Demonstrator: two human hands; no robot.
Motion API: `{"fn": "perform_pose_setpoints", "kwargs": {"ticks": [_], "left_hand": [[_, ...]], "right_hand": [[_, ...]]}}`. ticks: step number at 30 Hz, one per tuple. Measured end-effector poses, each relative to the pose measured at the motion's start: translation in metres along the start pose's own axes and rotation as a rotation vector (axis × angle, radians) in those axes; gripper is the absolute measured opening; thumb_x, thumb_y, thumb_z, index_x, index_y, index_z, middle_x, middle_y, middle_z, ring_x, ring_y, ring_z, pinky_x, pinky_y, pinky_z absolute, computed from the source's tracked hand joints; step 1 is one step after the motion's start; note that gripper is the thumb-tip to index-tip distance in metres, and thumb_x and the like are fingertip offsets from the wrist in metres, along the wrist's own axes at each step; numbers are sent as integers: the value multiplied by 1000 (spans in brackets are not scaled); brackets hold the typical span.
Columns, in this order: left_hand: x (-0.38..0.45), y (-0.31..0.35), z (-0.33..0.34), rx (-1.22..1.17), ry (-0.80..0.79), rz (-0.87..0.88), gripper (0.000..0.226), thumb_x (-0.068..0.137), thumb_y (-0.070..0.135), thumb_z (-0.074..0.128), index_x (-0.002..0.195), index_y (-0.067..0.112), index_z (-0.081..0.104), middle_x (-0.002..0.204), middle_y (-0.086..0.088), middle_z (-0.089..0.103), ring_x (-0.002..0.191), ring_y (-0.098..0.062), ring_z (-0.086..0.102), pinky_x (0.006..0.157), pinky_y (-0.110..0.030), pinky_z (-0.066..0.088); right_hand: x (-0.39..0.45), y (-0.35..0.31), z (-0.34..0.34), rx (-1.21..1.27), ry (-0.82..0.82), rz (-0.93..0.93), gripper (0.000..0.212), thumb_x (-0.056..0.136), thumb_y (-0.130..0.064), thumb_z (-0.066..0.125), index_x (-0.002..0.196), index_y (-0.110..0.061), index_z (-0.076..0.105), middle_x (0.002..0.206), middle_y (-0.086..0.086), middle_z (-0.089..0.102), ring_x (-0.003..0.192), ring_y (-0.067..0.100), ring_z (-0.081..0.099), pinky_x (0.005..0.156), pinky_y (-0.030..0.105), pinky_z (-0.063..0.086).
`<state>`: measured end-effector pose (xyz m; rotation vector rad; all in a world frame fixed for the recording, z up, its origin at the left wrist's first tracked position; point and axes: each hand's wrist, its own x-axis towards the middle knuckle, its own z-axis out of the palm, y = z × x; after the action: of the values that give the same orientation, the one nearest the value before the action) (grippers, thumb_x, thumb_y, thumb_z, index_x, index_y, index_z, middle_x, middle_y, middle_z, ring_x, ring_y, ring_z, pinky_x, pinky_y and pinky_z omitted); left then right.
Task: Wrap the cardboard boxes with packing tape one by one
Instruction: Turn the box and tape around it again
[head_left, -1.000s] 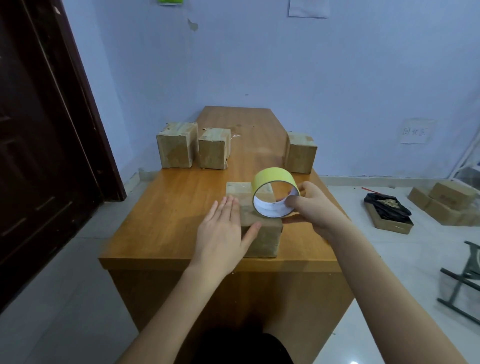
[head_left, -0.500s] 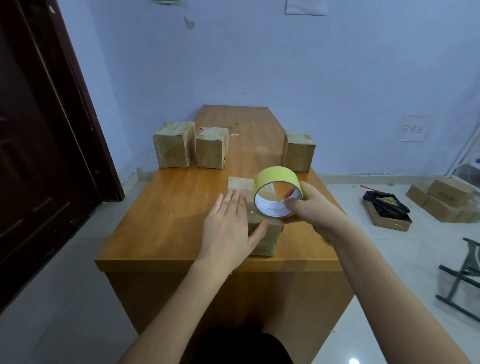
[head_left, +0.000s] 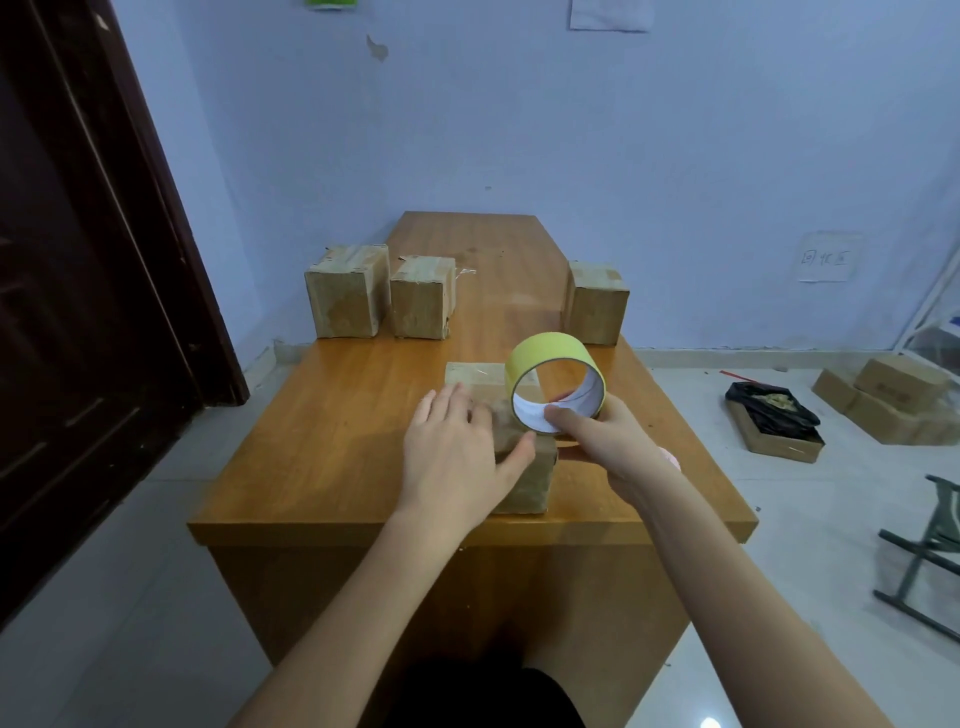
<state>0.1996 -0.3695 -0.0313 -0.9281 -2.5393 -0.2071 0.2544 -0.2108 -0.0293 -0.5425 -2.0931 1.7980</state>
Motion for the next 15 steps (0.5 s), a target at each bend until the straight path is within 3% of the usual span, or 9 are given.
{"fn": "perform_pose_setpoints", "kwargs": {"ticks": [2, 5, 9, 11, 13, 15], "left_hand": [[1, 5, 1, -3, 18, 13, 75, 88, 66, 20, 130, 13, 53, 153, -9, 26, 143, -21, 16, 115, -32, 7], [0, 4, 7, -82, 11, 34, 73, 91, 62, 22, 140, 10, 39, 153, -7, 28, 142, -18, 21, 112, -26, 7], [-4, -6, 10, -83, 1, 83, 84, 86, 65, 2, 146, 14, 30, 153, -3, 28, 142, -13, 20, 111, -24, 8], [-3, -12, 11, -102, -13, 97, 86, 83, 67, 0, 147, 15, 25, 153, -2, 26, 142, -12, 19, 110, -23, 7], [1, -17, 12, -129, -35, 130, 83, 85, 67, 5, 149, 15, 20, 155, 0, 22, 142, -10, 17, 111, -22, 7], [6, -25, 11, -168, -72, 179, 86, 80, 69, 2, 150, 19, 13, 155, 2, 18, 142, -9, 15, 111, -21, 6]], "right_hand": [[1, -2, -2, 12, 27, 19, 23, 93, -14, 57, 115, -8, 54, 108, 12, 64, 96, 24, 64, 64, 27, 58], [2, -5, -7, 35, -8, 53, 27, 94, -9, 52, 120, -5, 48, 115, 16, 59, 99, 25, 62, 60, 25, 56], [3, -10, -4, -3, -53, 48, 16, 94, -5, 50, 110, -6, 49, 107, 14, 55, 89, 20, 59, 52, 20, 52], [4, -11, -6, 101, -37, 79, 14, 93, -1, 51, 106, -5, 48, 108, 17, 53, 88, 24, 61, 53, 26, 55], [1, -7, -9, 336, 11, 149, 25, 91, 5, 52, 115, 1, 46, 115, 23, 51, 93, 34, 63, 55, 38, 59], [-3, -2, -6, 496, 68, 195, 26, 92, 6, 51, 117, 3, 45, 116, 24, 51, 92, 37, 63, 53, 42, 58]]}}
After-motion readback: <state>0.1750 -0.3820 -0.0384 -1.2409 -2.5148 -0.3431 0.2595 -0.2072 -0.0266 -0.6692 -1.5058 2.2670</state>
